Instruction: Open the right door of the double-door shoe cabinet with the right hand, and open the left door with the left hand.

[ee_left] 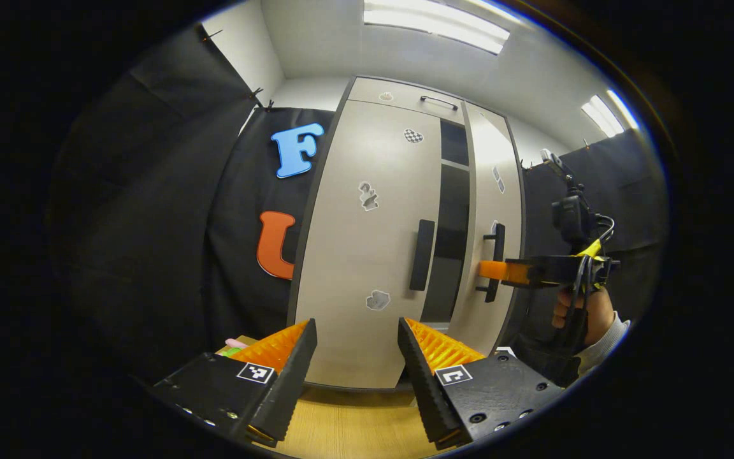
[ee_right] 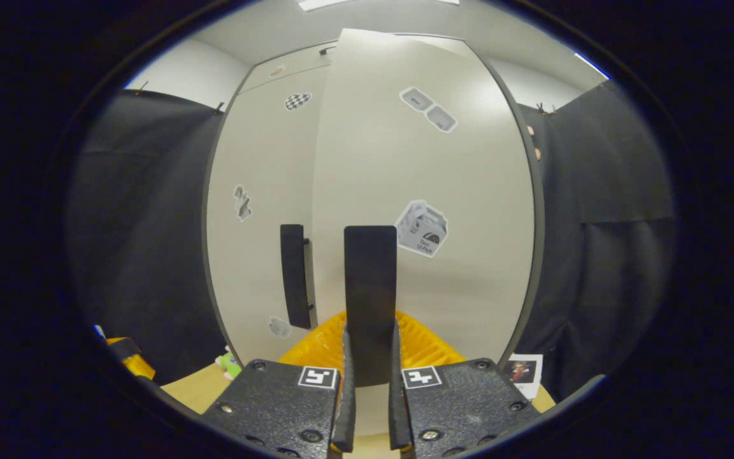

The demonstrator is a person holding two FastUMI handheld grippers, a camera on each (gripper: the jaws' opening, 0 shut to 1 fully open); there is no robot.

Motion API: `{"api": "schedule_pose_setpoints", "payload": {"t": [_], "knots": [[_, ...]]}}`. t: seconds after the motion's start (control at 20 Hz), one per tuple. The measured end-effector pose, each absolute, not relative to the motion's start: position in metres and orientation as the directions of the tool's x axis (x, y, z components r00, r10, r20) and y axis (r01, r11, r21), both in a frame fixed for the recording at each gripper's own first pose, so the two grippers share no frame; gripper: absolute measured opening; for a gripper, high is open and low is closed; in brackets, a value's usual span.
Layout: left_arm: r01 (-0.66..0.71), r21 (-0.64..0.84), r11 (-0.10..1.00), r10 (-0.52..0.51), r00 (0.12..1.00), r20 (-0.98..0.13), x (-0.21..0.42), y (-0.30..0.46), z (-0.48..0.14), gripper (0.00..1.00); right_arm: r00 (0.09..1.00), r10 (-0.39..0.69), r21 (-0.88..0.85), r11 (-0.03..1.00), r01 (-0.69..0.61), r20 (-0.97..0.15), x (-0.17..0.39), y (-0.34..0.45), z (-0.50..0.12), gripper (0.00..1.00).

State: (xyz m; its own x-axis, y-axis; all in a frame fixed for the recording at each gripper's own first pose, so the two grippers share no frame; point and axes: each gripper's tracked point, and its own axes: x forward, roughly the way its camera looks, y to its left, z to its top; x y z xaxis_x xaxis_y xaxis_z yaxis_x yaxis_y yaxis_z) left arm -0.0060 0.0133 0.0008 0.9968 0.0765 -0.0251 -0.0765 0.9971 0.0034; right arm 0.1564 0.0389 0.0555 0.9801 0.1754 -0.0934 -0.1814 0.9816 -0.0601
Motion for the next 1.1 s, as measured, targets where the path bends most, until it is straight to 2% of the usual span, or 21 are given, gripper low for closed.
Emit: {"api": "schedule_pose_setpoints", "payload": {"t": [0.25, 0.35, 0.5, 0.55, 0.75, 1.1], "knots": [[-0.076, 0.004, 0.997, 0.076, 0.996, -0.049, -0.008, -0.01, -0.008, 0.76, 0.969, 0.223, -0.059, 0.971, -0.23, -0.102, 0.124, 0.011, 0.058, 0.18], [-0.082, 0.006, 0.997, 0.082, 0.996, -0.044, -0.009, -0.015, -0.008, 0.76, 0.969, 0.225, -0.063, 0.97, -0.233, -0.106, 0.109, -0.004, 0.06, 0.2], [-0.085, 0.004, 0.996, 0.085, 0.995, -0.042, -0.009, -0.021, -0.01, 0.76, 0.971, 0.216, -0.075, 0.972, -0.223, -0.099, 0.094, -0.026, 0.063, 0.17], [-0.083, 0.005, 0.997, 0.083, 0.996, -0.041, -0.009, -0.024, -0.009, 0.76, 0.972, 0.213, -0.074, 0.973, -0.22, -0.098, 0.09, -0.031, 0.063, 0.2], [-0.069, 0.017, 0.997, 0.069, 0.997, -0.039, -0.005, -0.036, -0.01, 0.76, 0.975, 0.201, -0.065, 0.976, -0.208, -0.097, 0.081, -0.05, 0.064, 0.19], [-0.033, 0.002, 0.999, 0.033, 0.998, -0.053, 0.006, -0.055, -0.017, 0.76, 0.987, 0.132, -0.071, 0.988, -0.139, -0.089, 0.068, -0.092, 0.067, 0.18]]}}
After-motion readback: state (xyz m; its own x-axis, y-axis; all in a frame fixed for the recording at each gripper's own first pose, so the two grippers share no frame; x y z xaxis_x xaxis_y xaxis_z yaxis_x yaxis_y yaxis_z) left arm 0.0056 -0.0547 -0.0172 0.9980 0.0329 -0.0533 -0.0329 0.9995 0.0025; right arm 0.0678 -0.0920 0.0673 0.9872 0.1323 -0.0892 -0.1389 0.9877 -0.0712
